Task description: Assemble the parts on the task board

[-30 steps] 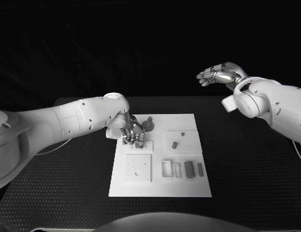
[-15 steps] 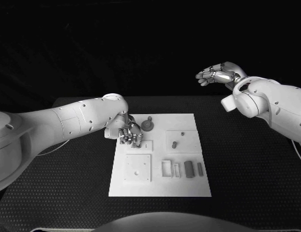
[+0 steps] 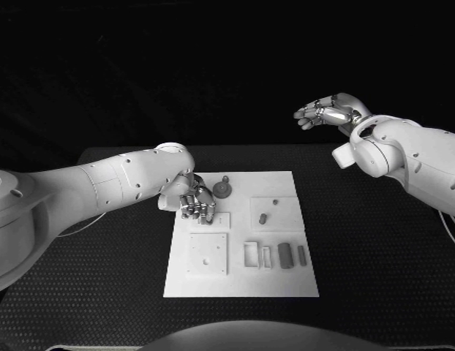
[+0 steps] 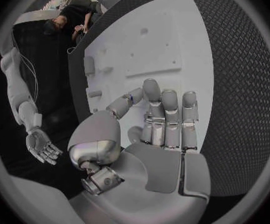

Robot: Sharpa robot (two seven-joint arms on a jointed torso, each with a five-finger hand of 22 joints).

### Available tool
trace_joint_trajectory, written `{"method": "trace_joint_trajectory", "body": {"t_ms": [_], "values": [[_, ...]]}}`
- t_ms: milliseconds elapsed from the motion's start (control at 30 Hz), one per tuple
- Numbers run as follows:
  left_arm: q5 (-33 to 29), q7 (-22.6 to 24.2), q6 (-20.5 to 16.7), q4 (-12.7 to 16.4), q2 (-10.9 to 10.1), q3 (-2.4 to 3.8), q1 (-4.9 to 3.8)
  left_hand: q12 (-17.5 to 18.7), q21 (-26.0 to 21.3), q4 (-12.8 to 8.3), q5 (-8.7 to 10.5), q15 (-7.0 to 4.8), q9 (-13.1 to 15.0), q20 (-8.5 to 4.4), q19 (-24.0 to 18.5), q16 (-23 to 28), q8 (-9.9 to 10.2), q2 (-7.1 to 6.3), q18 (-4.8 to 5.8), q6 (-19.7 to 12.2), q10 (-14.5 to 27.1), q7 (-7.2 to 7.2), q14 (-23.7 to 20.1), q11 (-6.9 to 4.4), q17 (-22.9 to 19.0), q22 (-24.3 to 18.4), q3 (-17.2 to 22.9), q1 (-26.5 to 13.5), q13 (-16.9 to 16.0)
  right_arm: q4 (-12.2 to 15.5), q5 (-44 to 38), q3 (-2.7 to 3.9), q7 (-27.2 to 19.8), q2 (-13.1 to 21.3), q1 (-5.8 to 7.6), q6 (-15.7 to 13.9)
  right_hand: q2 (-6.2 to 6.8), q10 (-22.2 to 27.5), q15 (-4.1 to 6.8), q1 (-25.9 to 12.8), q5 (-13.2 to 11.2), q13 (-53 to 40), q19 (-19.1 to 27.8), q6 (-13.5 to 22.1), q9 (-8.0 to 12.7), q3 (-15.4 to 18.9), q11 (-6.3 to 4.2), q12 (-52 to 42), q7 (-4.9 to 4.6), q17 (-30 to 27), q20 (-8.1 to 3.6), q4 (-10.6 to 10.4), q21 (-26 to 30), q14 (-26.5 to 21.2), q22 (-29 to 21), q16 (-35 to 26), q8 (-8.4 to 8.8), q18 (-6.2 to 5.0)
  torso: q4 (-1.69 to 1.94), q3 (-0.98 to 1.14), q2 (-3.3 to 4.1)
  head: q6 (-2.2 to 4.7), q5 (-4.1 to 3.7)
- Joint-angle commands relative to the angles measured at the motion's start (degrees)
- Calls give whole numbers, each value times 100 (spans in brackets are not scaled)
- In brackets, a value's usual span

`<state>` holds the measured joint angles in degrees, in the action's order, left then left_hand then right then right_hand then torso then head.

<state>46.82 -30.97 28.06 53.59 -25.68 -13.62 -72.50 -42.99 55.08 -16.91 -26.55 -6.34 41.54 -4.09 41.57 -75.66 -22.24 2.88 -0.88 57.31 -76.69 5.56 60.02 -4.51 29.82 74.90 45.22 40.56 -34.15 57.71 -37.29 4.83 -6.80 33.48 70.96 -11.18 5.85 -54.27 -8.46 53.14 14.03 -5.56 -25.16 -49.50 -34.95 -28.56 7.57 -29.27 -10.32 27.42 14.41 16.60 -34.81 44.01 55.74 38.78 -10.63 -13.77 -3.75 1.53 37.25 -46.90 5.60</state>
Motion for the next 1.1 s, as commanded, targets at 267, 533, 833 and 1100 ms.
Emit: {"method": "trace_joint_trajectory", "body": {"t_ms": [267,533,833,1100], "values": [[40,78,-190,-12,15,-1,12,-48,28,25,90,-19,639,-760,38,-35,-31,93,73,1098,-20,-493,43,-43,-17,96,-37,-21,4,32,-48,0,-33,-9,1,20,-23,-61,-38,53,22,13,40,-24,10,-41,2,31,-32,-11,-3,-2,25,-18,10,-20,22,117,5,-2,-2,-1,-8],[40,85,-284,-7,26,-1,12,-71,40,26,94,-27,666,-767,57,-55,-41,99,70,1129,-49,-506,68,-51,-20,93,-43,-42,0,33,-49,-1,-33,-17,1,27,-25,-66,-38,53,24,18,41,-28,15,-43,1,35,-31,-18,-3,-2,26,-18,13,-19,19,118,5,-2,-3,-4,-7],[40,80,-292,-6,34,-1,12,-79,47,23,85,-32,678,-772,65,-63,-42,100,67,1137,-58,-511,77,-57,-22,92,-39,-43,0,47,-50,-2,-31,-19,1,31,-25,-72,-39,51,25,24,43,-30,20,-44,0,39,-31,-25,-2,-2,27,-19,16,-18,17,118,4,2,-3,-6,-5],[42,135,-307,-6,55,-1,12,-81,53,22,79,-35,686,-775,71,-67,-40,107,66,1138,-58,-513,81,-60,-25,92,-34,-43,1,49,-52,-3,-28,-19,1,37,-25,-76,-39,51,25,27,44,-32,23,-45,-1,43,-30,-31,-2,-1,28,-19,19,-17,16,119,6,-1,-6,-6,-7]]}}
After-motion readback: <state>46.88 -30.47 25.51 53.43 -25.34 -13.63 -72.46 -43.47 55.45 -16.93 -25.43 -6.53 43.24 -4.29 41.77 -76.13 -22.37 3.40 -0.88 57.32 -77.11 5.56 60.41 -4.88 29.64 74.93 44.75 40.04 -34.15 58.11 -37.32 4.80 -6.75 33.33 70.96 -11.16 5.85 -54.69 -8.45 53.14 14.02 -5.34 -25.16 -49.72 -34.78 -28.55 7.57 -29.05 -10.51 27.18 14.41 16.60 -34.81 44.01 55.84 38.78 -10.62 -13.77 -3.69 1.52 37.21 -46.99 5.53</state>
